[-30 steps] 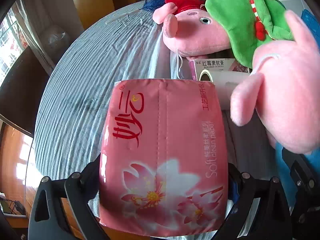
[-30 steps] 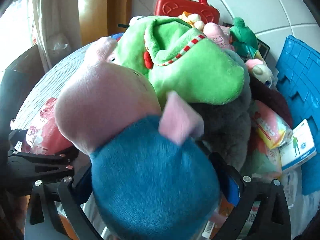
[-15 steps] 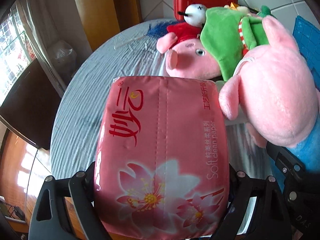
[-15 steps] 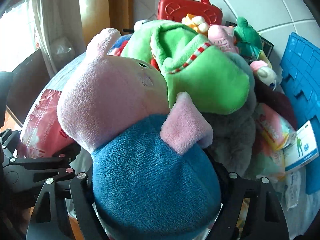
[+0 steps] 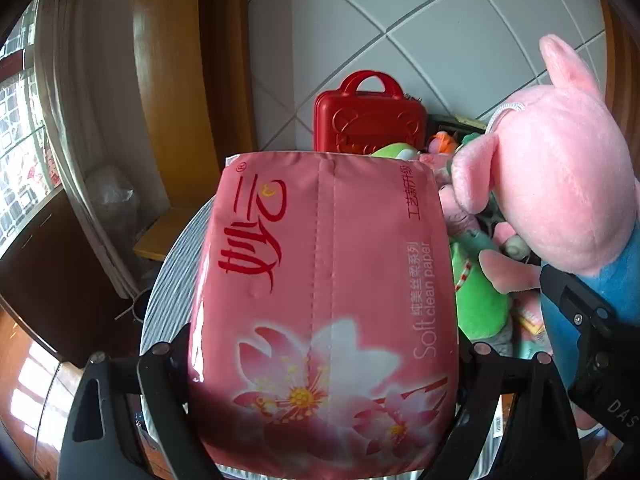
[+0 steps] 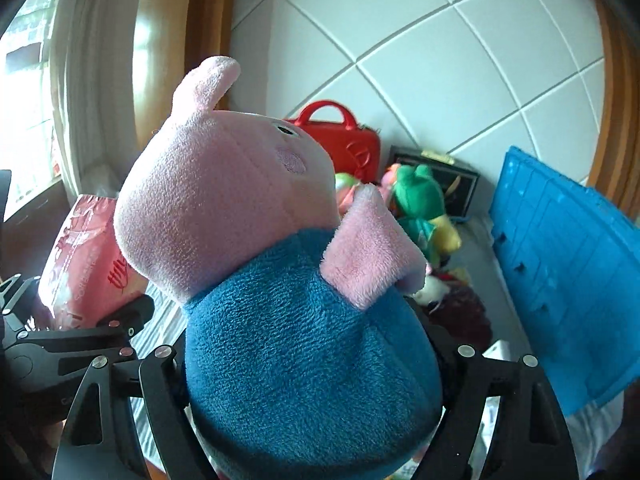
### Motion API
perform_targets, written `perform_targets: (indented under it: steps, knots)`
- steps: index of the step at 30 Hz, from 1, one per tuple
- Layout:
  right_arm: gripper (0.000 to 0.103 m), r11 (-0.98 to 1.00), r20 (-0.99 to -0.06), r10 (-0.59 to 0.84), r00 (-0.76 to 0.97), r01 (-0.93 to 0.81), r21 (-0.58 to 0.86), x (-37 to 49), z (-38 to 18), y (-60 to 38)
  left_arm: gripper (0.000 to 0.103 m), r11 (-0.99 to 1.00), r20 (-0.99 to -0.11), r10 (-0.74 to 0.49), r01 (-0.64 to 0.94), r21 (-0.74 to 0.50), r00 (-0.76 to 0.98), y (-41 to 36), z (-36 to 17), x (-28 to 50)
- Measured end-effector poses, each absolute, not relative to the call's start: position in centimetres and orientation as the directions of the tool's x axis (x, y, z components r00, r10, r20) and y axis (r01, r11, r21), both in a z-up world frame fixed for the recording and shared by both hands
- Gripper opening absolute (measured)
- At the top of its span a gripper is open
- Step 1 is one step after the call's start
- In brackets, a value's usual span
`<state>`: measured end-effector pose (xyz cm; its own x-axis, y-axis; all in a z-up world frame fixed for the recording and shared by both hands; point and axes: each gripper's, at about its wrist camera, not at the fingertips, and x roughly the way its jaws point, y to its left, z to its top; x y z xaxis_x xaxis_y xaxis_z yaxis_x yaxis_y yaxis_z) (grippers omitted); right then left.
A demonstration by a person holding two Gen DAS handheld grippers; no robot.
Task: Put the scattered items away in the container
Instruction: 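Lift the tissue pack with left tool while right tool carries the pig toward the crate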
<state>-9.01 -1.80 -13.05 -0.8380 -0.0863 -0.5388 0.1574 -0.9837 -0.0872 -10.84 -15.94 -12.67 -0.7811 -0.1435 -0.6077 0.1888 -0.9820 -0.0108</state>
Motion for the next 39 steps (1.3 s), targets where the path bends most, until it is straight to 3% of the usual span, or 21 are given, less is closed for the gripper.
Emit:
perform_targets:
  steps: [9, 21, 29, 39]
  knots:
    - [0.084, -0.992, -0.391, 0.091, -0.916, -0.047, -0.121, -5.3, -4.9, 9.5, 0.091, -0.999, -0.497, -0.017, 0.034, -0.024, -0.867, -4.9, -6.3, -10.9]
    - [0.085, -0.962, -0.275, 0.230, -0.934, -0.175, -0.212, -0.3, 2.3, 33.1, 0.091, -0.996, -0.402, 0.088, -0.076, -0.045, -0.911, 18.5, 0.0, -11.2]
    - [0.085, -0.936, -0.316, 0.322, -0.892, -0.251, -0.246, -1.6, 4.2, 45.1, 0.091, -0.983, -0.474, 0.168, -0.185, -0.011, -0.864, 30.1, 3.4, -17.3]
    - [0.085, -0.935, -0.538, 0.343, -0.770, -0.222, -0.278, -14.4, 1.4, 54.0, 0.091, -0.971, -0.699, 0.143, -0.238, 0.040, -0.701, 42.2, 1.7, -31.2]
